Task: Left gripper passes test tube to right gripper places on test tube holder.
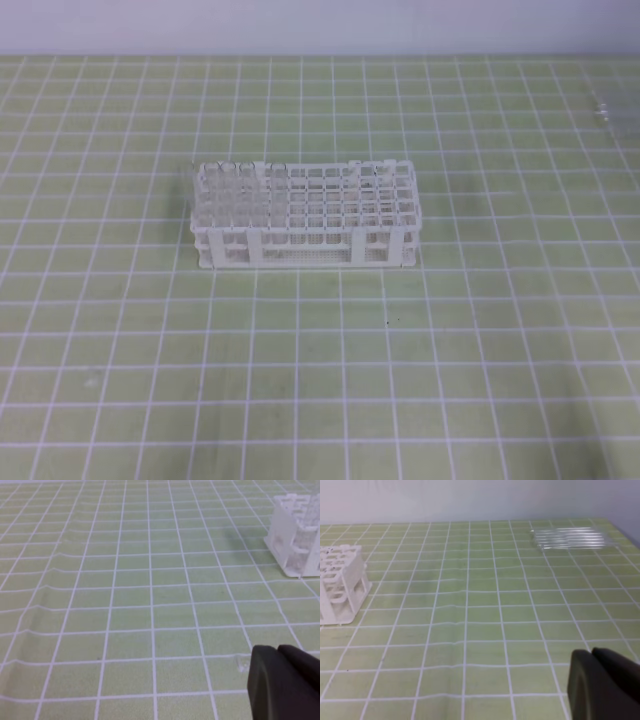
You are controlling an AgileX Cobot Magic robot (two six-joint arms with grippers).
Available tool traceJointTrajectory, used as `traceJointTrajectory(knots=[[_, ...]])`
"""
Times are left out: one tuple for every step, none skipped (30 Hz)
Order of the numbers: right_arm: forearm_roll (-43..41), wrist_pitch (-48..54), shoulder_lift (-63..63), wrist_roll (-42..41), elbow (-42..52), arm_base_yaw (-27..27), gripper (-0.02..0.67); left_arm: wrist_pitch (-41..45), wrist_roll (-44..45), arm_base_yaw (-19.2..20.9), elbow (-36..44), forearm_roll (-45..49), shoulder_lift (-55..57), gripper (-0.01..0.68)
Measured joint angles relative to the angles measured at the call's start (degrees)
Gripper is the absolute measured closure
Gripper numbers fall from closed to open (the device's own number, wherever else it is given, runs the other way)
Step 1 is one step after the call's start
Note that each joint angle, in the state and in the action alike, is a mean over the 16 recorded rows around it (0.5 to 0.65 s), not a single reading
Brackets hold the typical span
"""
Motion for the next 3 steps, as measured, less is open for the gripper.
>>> traceJointTrajectory(knots=[[0.0,0.0,0.0,-0.01,0.0,0.0,0.651,-0.02,0.0,0.0,0.02,0.0,-0.02,0.673],[0.0,0.0,0.0,-0.02,0.0,0.0,0.651,-0.04,-0.01,0.0,0.04,0.01,-0.05,0.673],[0.0,0.0,0.0,-0.03,0.0,0.0,0.651,-0.07,-0.01,0.0,0.07,0.01,-0.09,0.673]])
